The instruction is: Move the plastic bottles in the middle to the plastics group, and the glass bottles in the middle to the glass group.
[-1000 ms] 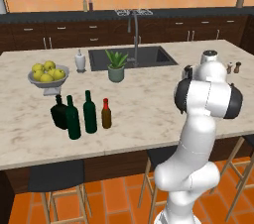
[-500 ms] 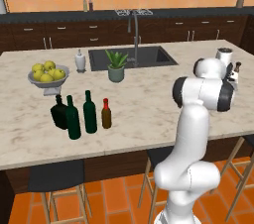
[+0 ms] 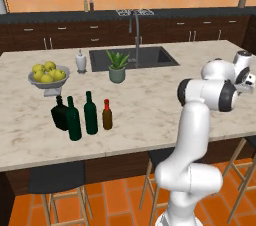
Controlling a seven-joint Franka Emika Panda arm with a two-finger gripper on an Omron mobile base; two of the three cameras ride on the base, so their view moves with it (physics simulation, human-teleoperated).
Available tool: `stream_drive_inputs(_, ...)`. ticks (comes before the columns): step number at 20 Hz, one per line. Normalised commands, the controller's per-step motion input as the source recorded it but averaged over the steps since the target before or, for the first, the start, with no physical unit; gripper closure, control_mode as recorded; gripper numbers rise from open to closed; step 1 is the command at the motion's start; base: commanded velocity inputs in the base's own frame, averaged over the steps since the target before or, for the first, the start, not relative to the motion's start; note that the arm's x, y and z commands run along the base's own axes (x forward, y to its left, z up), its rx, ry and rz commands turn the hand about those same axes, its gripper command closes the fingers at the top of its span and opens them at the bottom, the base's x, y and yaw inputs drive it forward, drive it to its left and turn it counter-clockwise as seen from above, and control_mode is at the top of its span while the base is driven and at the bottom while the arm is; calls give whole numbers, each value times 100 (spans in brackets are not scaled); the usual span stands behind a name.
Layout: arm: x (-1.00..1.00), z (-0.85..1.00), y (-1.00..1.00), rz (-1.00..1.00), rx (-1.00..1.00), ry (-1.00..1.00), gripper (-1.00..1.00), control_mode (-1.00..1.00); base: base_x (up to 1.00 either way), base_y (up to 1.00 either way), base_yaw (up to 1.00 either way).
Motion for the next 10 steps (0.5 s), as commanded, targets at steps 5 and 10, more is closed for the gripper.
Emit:
stream_drive_inputs(5,-25,0,-60,-8,0,-1,100,-100,0,0,0)
stream_drive_inputs(10,-11,0,-50,-6,0,0,100,-100,0,0,0)
